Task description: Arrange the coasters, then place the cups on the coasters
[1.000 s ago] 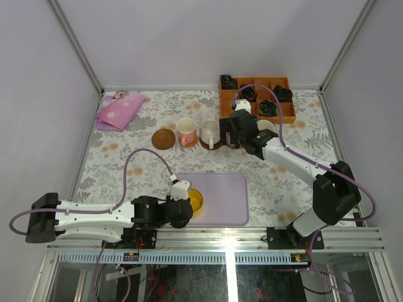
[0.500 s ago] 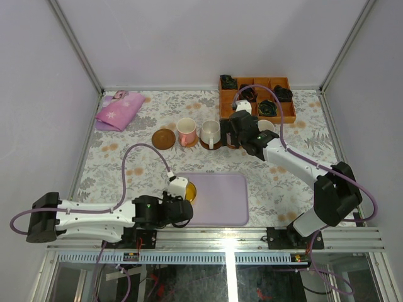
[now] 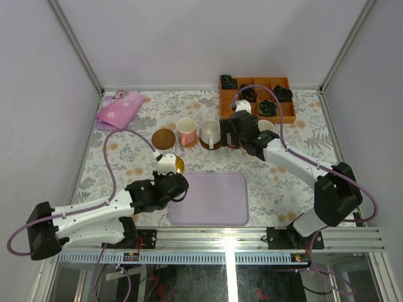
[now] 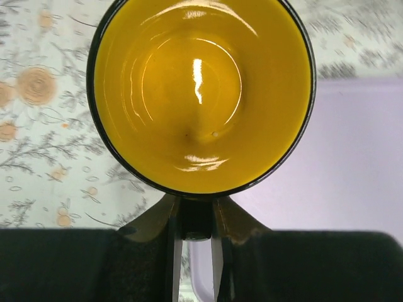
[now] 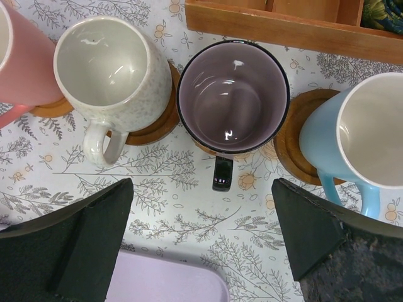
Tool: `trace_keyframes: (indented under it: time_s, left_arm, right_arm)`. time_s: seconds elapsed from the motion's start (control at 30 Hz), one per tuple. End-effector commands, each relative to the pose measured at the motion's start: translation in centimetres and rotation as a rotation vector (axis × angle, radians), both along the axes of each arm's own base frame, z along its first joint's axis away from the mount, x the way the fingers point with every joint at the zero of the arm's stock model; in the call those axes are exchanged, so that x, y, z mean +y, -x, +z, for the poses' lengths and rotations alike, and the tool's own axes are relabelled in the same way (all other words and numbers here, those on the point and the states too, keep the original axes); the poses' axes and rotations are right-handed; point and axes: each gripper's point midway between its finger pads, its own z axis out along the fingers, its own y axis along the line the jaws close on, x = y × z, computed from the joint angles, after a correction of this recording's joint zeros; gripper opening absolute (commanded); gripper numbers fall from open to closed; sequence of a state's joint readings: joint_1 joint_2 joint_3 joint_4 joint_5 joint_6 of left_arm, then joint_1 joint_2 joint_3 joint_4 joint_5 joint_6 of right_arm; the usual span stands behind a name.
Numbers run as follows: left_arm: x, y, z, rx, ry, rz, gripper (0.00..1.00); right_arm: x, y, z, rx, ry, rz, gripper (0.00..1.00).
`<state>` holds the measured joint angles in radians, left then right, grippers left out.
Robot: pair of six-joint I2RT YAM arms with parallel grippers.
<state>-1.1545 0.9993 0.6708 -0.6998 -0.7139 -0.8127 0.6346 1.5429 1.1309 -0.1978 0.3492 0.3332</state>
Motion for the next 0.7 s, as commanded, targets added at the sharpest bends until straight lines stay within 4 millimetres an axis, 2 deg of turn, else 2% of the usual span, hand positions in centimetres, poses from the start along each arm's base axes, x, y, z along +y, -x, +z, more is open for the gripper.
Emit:
trace_keyframes:
  time_s: [0.0,0.17,0.3,0.47,0.67]
  left_arm:
    - [0.9,-4.7,2.5,-0.099,0.065,0.094,0.00]
    - [2.0,-8.9,3.1,-0.138,0.094,0.162,0.00]
    - [2.8,-11.4,2.3,-0.132,0.076,0.180,0.00]
    - [5.0,-14.5,2.0,-0.138,0.062,0.222,0.00]
    - [7.1,-18.4,2.4,-0.154,0.113,0.256,0.00]
  right_arm:
    - [-0.5,-0.6,3.2,-0.096,-0.019,0.000,0.99]
    - [-0.8,0.0,3.4,-0.105,-0.021,0.014,0.97]
    - [-1.5,0.6,3.0,-0.099,-0.007,0.000,0.96]
    - [-2.3,0.8,3.2,-0.112,0.016,-0.018,0.96]
    - [-2.1,0.5,3.6,-0.123,0.012,-0.010,0.96]
